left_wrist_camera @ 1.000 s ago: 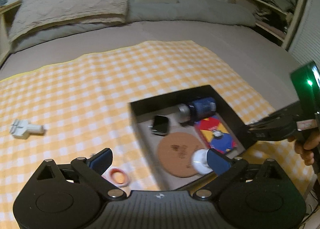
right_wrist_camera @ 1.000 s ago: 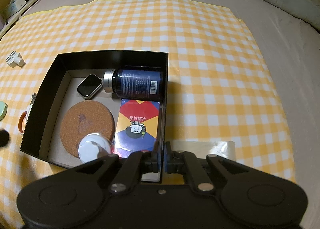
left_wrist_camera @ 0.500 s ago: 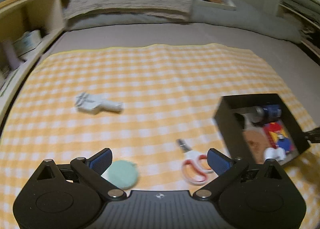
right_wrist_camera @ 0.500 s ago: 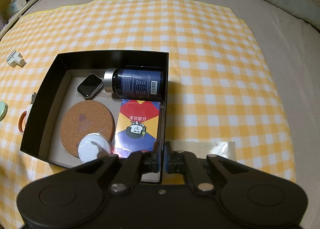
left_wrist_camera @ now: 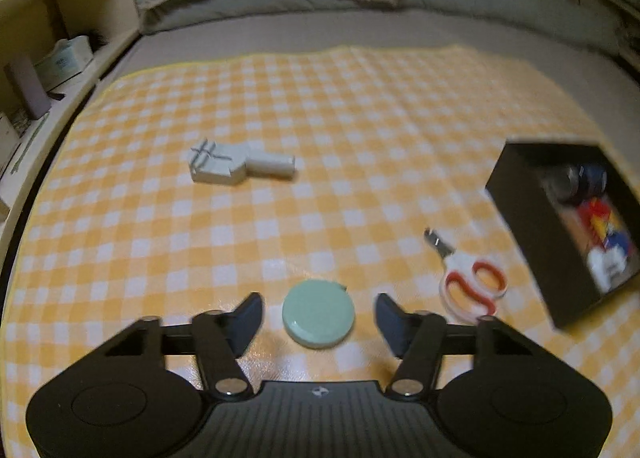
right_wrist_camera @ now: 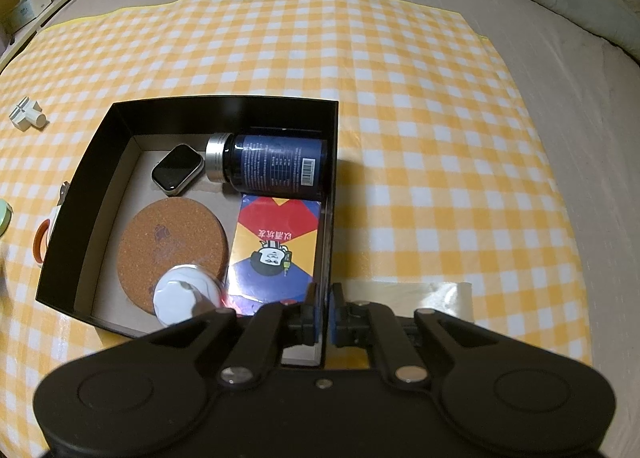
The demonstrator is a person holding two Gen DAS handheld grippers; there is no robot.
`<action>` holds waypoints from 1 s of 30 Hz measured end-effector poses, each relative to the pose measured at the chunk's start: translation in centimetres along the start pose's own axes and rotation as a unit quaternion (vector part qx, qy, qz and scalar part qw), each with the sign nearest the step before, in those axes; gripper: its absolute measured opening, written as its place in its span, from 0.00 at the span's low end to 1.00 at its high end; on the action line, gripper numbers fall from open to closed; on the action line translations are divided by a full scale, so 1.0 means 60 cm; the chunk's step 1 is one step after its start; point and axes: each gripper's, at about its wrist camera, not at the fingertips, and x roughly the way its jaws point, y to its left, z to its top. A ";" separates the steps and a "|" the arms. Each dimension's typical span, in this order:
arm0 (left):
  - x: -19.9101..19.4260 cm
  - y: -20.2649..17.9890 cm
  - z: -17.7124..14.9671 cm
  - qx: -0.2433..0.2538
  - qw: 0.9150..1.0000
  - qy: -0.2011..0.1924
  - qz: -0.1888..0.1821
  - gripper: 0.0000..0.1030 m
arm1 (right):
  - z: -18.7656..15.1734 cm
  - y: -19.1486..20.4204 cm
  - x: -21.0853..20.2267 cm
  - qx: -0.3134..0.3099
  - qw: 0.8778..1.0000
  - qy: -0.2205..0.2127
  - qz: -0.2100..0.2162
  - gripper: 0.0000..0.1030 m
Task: Organize rigid objects
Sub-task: 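Move the left gripper to the mint-green round tin, then grasp the mint-green tin with the left gripper, then carry the tin with the left gripper into the box, release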
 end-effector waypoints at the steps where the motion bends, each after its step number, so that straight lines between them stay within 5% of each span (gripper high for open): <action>1: 0.008 -0.003 -0.002 0.008 1.000 0.006 0.003 0.55 | 0.000 0.000 0.000 0.000 1.000 0.000 0.000 0.05; 11: 0.066 -0.014 -0.014 0.066 0.997 0.032 0.024 0.55 | 0.000 0.000 0.006 0.000 1.000 0.005 0.005 0.05; 30: 0.054 -0.020 0.003 0.004 0.999 0.037 -0.008 0.49 | 0.005 0.000 0.014 -0.001 1.000 0.012 -0.002 0.05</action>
